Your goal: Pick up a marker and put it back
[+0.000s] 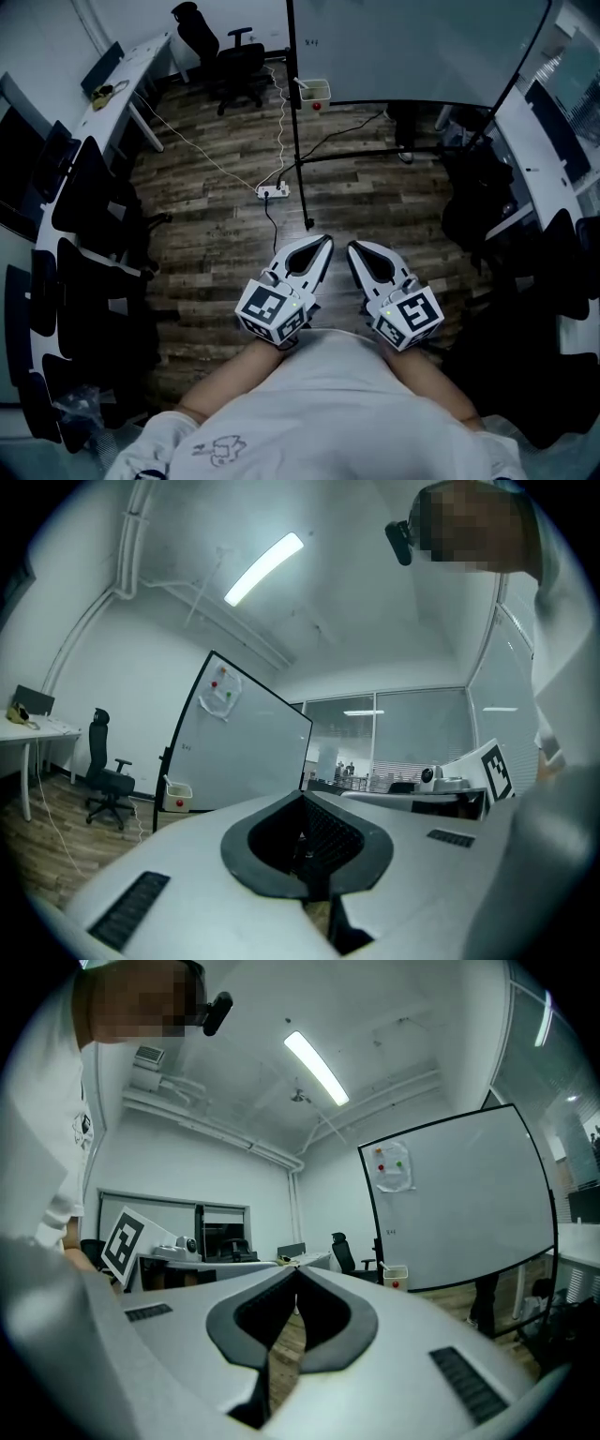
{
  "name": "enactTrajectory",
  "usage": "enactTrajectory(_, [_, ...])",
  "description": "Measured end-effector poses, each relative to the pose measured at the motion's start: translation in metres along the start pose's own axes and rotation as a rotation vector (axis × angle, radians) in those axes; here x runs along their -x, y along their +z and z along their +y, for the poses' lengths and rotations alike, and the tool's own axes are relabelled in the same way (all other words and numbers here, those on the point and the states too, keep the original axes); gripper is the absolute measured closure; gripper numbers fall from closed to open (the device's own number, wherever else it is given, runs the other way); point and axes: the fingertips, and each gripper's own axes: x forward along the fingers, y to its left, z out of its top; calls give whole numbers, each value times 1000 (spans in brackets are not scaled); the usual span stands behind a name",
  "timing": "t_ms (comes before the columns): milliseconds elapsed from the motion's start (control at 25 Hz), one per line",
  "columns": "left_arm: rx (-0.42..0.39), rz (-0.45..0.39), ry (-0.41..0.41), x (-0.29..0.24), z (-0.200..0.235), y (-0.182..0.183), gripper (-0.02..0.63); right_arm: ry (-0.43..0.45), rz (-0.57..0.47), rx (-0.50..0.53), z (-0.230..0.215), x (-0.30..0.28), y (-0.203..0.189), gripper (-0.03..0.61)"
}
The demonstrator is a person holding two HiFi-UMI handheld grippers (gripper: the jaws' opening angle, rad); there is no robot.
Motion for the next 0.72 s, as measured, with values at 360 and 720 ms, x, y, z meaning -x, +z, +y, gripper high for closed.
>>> enactTrajectory(360, [-28, 38, -74, -18, 91, 26, 609, -35, 11, 12, -1, -109, 11, 566])
enactTrajectory(720, [-44, 64, -125, -24, 163, 36, 609, -90, 8, -9, -7, -185, 7, 566])
